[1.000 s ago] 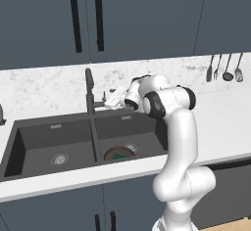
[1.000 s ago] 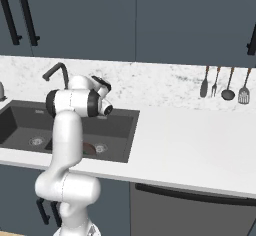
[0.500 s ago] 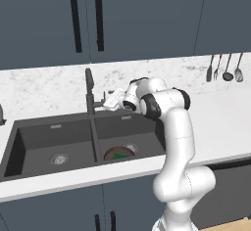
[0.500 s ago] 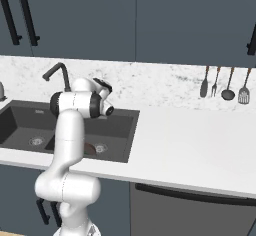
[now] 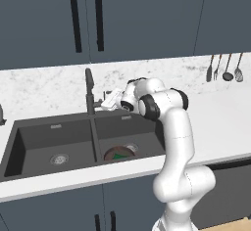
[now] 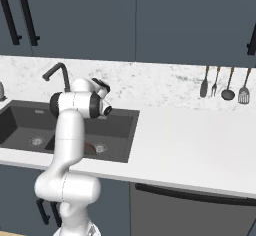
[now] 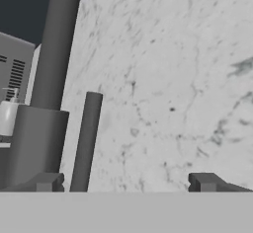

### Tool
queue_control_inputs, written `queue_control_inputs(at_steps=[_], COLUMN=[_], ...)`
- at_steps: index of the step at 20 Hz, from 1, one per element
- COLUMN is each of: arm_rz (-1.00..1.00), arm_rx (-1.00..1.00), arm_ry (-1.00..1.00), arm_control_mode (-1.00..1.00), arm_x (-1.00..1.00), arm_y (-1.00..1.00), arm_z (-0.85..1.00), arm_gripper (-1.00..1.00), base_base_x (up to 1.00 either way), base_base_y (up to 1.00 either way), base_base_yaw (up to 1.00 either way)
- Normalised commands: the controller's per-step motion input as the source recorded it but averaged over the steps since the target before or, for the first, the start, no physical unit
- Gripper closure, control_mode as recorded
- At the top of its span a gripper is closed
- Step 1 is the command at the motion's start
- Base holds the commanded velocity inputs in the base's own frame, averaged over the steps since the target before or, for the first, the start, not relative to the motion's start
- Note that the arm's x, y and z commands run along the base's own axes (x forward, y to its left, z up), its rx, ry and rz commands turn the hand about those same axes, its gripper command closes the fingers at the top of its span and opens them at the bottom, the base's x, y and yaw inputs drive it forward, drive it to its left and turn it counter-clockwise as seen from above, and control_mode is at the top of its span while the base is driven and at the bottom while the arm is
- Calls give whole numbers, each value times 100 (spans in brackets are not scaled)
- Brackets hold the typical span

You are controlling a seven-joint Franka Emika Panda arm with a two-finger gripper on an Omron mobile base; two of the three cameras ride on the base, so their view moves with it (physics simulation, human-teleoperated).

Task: Pick the pan and sponge and place them into the sink. Then turn on the water.

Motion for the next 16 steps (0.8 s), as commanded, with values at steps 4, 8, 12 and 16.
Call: queue_control_inputs(at_steps=[4, 8, 12, 16], arm_rz=[0, 0, -1, 0], arm_rx=[0, 0, 0, 0], arm_ry=[0, 0, 0, 0], arm_control_mode=[-100, -100, -100, -100], arm_x=[28, 24, 7, 1], arm_y=[4, 1, 1, 0], arm_z=[6, 2, 16, 23], arm_gripper=[-100, -100, -100, -100], base_base_x=[0, 0, 0, 0], base_base_y=[0, 0, 0, 0], base_base_yaw=[0, 0, 0, 0])
